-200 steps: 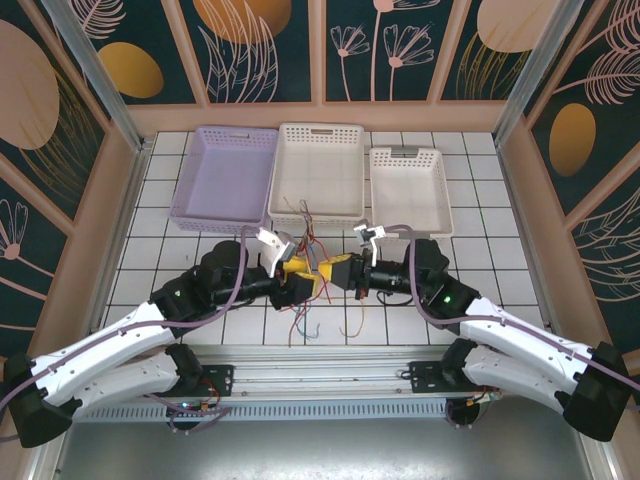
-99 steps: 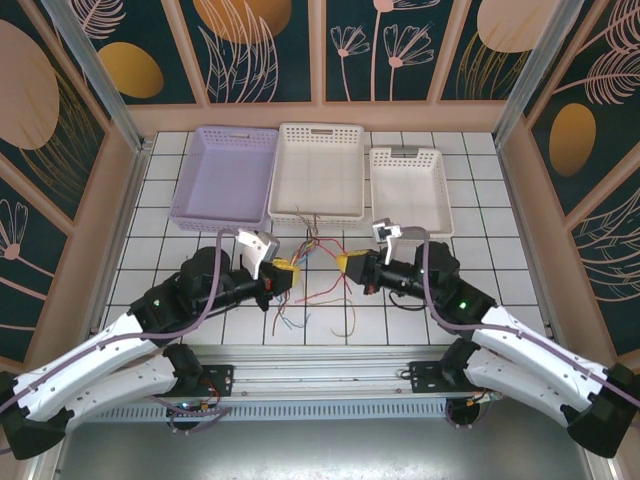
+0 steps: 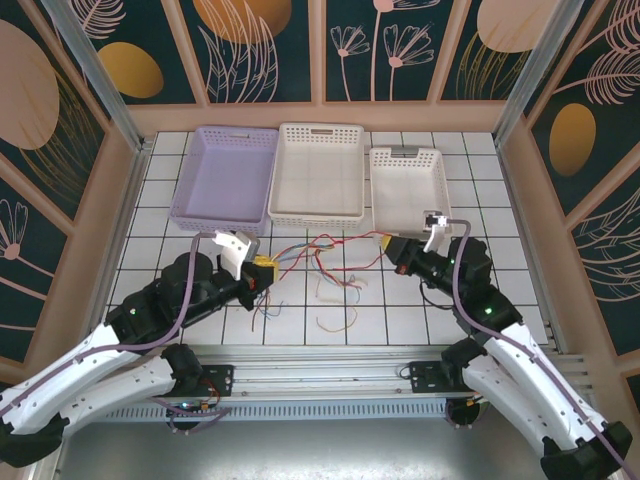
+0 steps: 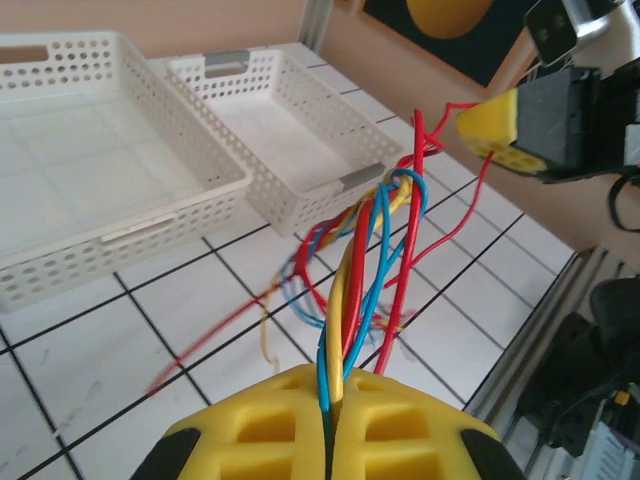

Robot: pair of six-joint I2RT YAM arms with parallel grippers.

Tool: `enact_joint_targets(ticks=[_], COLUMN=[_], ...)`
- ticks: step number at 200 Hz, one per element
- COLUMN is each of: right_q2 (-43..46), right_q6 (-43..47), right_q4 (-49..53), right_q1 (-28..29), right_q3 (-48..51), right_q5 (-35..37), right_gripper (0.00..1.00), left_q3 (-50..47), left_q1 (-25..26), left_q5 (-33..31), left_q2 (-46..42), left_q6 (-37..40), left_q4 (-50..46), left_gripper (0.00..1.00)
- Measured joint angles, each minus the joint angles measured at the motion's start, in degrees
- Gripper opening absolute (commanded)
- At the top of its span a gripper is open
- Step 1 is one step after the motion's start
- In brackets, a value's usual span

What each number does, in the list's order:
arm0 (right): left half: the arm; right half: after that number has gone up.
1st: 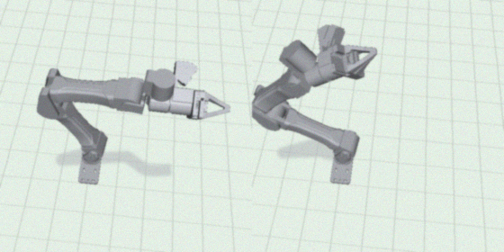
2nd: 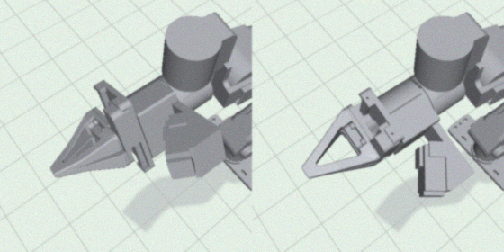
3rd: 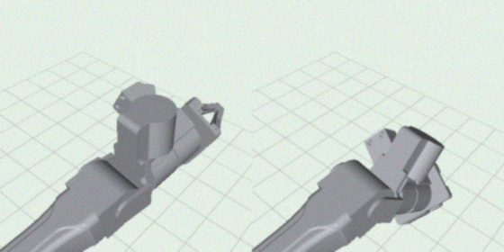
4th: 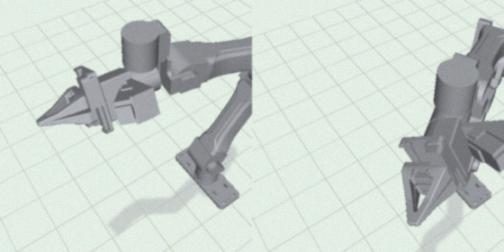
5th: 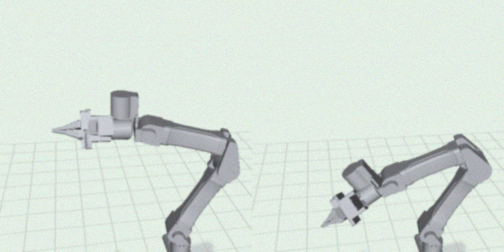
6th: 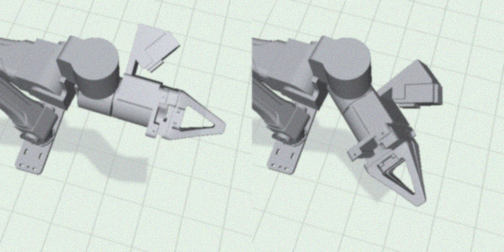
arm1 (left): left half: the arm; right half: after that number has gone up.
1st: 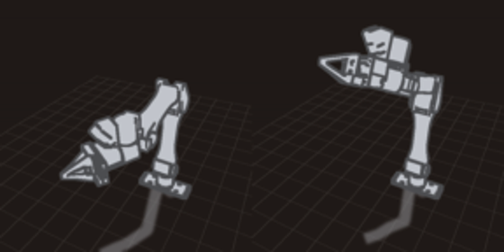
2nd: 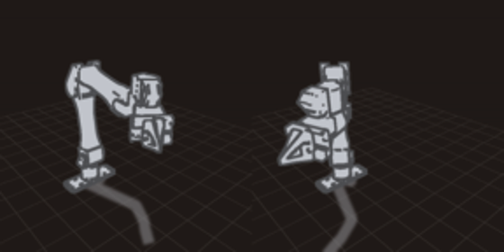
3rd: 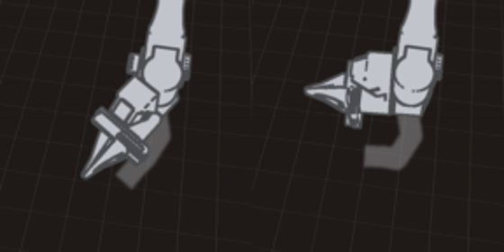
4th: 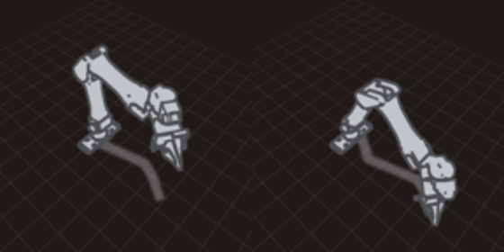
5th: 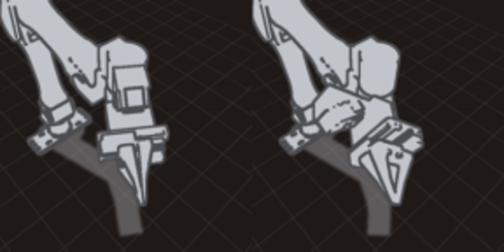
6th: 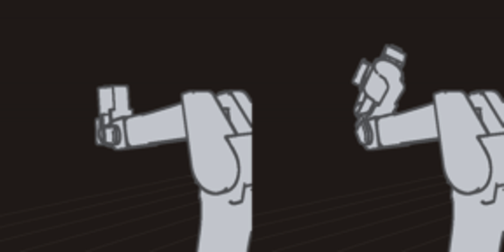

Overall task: Untangle the cables
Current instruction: Untie the cable.

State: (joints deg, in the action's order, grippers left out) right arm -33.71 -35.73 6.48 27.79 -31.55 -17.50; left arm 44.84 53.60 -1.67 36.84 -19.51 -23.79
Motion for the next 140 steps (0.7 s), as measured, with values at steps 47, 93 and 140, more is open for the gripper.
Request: enact_joint_targets(ticks=[47, 93, 140], right_q2=[1.0, 0.6, -1.8], right_q6=[1.0, 3.5, 5.8], right_q4=[8.2, 15.0, 22.1], right_q1=[-3.3, -10.6, -26.7], right_q3=[-5.1, -11.4, -13.4], right_q5=[1.5, 0.3, 1.3], right_gripper=[0.0, 0.0, 0.0], left_q3=[4.1, 5.6, 7.2], left_q1=[0.3, 0.8, 0.3], left_q5=[-6.2, -10.5, -23.4], left_q2=[0.4, -0.3, -0.4], left_q6=[0.9, 1.5, 1.5], left_q4=[-5.4, -6.8, -12.6], left_gripper=[0.0, 0.0, 0.0])
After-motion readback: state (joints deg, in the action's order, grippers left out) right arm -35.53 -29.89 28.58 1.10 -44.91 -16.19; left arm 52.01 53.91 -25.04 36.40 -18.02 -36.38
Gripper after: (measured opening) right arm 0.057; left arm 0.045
